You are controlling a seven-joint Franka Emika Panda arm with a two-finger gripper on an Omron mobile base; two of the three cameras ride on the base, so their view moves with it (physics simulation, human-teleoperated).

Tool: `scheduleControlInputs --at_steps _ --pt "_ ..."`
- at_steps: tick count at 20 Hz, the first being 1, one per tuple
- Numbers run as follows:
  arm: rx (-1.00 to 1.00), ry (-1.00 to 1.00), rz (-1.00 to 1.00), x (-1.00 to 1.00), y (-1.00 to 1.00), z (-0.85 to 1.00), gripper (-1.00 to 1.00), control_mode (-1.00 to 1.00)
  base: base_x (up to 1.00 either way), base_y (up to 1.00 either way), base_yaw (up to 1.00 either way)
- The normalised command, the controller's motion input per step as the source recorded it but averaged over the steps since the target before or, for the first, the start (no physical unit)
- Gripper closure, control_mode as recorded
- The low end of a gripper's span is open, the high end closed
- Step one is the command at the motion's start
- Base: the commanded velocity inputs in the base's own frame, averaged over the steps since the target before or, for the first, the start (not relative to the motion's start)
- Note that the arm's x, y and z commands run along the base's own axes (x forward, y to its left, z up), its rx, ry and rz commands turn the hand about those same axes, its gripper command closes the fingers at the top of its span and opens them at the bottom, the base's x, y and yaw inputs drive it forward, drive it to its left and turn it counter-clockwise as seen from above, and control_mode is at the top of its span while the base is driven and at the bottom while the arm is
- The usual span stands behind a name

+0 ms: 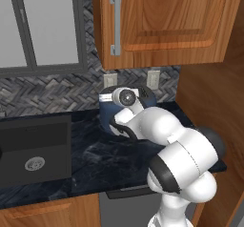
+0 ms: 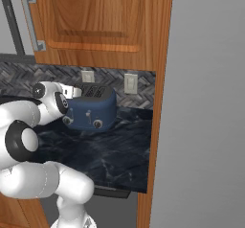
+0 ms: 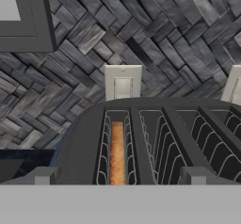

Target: Start the toaster. Once the lever pops up, take the bread to the plate on the dining counter.

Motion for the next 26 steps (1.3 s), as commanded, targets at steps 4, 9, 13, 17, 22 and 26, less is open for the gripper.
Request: scheduleControlInputs --at_steps 4,9,13,17,22,26 --pt "0.0 0.0 0.0 0.0 0.0 0.0 -1.0 -1.0 0.0 0.0 0.0" --pt "0.0 0.0 0.0 0.0 0.0 0.0 -1.0 -1.0 0.0 0.0 0.0" --pt "0.0 0.0 0.0 0.0 0.0 0.0 -1.0 -1.0 0.0 0.0 0.0" --pt "0.0 0.0 0.0 0.0 0.0 0.0 -1.0 -1.0 0.0 0.0 0.0" --pt "0.0 0.0 0.0 0.0 0.0 0.0 -1.0 -1.0 0.0 0.0 0.0" --pt "0.0 0.0 0.0 0.0 0.0 0.0 -1.0 -1.0 0.0 0.0 0.0"
